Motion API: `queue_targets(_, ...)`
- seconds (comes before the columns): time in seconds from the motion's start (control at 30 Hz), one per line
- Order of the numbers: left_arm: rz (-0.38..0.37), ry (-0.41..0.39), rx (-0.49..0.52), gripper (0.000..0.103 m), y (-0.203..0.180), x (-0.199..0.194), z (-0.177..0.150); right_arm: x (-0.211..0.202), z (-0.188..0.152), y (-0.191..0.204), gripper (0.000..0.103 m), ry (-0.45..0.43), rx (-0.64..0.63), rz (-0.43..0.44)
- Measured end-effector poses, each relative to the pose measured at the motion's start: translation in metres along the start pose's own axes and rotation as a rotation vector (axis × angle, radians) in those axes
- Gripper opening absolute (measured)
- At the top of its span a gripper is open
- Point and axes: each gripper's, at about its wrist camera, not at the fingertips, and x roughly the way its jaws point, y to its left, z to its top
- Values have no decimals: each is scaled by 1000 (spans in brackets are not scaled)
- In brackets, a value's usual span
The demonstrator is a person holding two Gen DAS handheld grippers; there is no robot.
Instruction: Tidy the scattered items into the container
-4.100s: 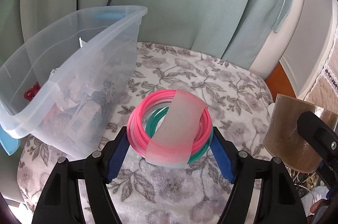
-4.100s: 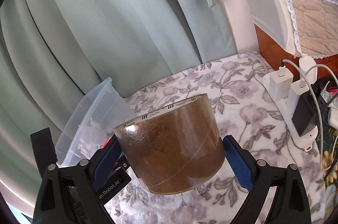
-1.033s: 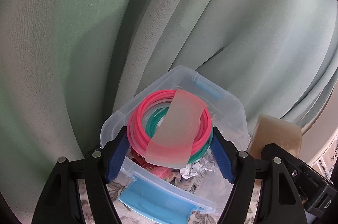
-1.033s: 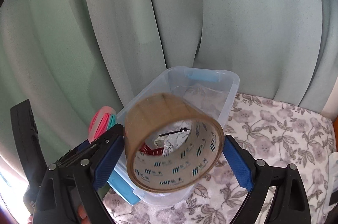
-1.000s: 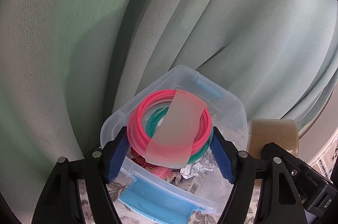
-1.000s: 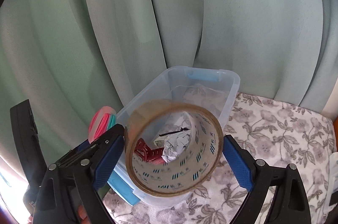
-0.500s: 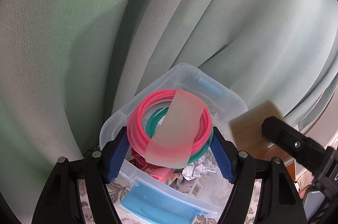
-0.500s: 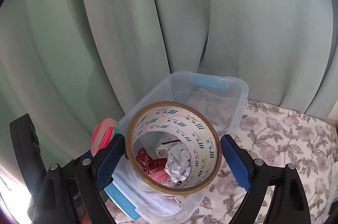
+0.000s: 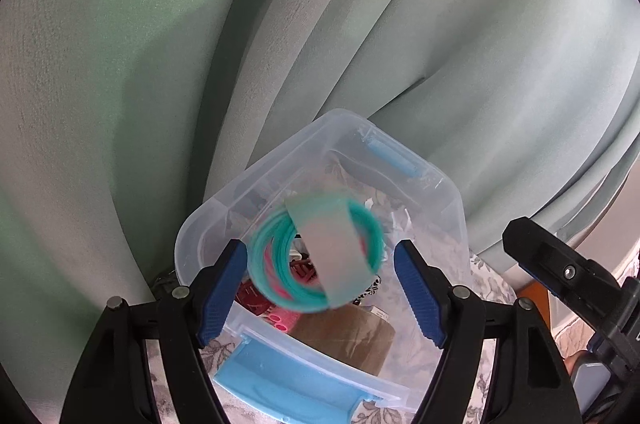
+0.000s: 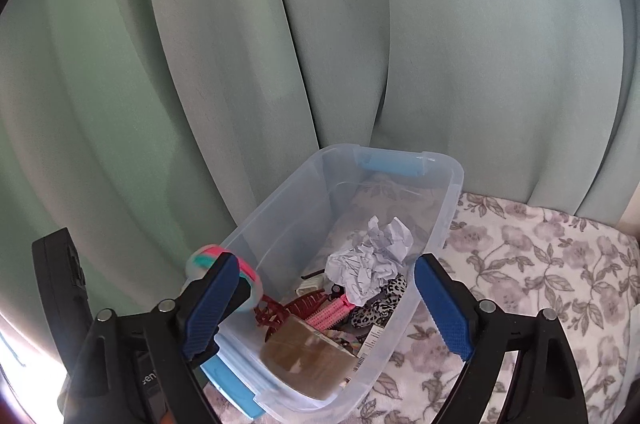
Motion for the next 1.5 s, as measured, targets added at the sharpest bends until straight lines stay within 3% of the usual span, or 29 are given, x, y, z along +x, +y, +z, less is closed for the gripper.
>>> queue_targets(0.4, -37, -20, 76, 77, -31, -22, 0, -32, -10, -10, 91, -32, 23, -22)
queue_targets(1.0, -94, -66, 271, 79, -99, -98, -29, -139, -45, -42, 91, -175, 117, -68)
queue_targets(1.1, -91, -67, 300, 85, -110, -103, -35, -152, -55, -48, 91, -175, 135, -82)
queue_targets(1.5, -67, -21, 389, 85, -139, -107, -59, -175, -90, -79, 92, -134, 224, -158)
